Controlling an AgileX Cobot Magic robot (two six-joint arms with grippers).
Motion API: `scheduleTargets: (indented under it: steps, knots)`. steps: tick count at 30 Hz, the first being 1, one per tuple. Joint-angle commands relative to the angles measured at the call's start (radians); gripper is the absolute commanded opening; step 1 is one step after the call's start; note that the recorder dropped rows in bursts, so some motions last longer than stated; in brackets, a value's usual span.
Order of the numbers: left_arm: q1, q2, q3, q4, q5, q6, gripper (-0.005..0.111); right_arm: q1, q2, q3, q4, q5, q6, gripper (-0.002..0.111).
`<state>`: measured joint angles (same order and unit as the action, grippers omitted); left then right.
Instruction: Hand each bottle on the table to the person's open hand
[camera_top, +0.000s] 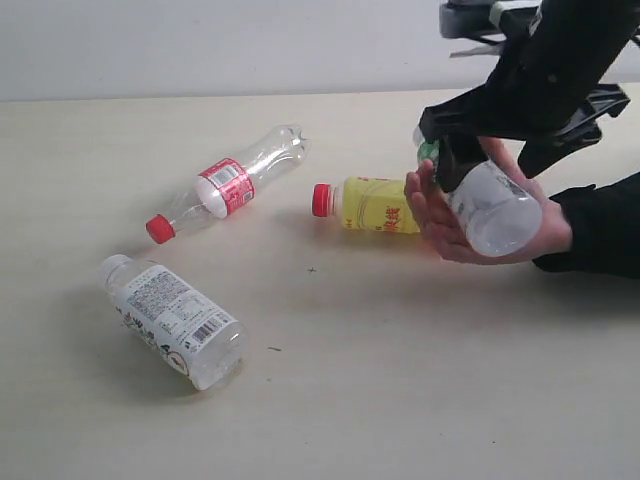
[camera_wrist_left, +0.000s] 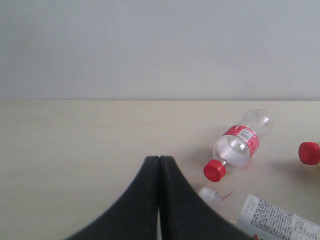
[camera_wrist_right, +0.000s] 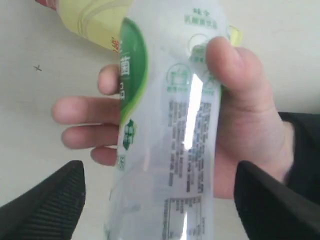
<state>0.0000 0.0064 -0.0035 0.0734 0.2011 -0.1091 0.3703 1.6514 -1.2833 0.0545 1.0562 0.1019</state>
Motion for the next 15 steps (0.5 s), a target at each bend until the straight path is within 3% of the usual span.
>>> scheduleTargets:
  steps: [1, 10, 15]
  knots:
    - [0.0, -0.006, 0.003, 0.003, -0.002, -0.001, 0.0, -0.007, -0.13, -0.012, -0.012, 0.056, -0.022, 0.075]
    - [0.0, -0.006, 0.003, 0.003, -0.002, -0.001, 0.0, -0.004, -0.633, 0.115, -0.002, 0.009, -0.028, 0.001]
    - [0.0, -0.006, 0.003, 0.003, -0.002, -0.001, 0.0, -0.004, -0.957, 0.261, 0.043, -0.081, -0.03, 0.0]
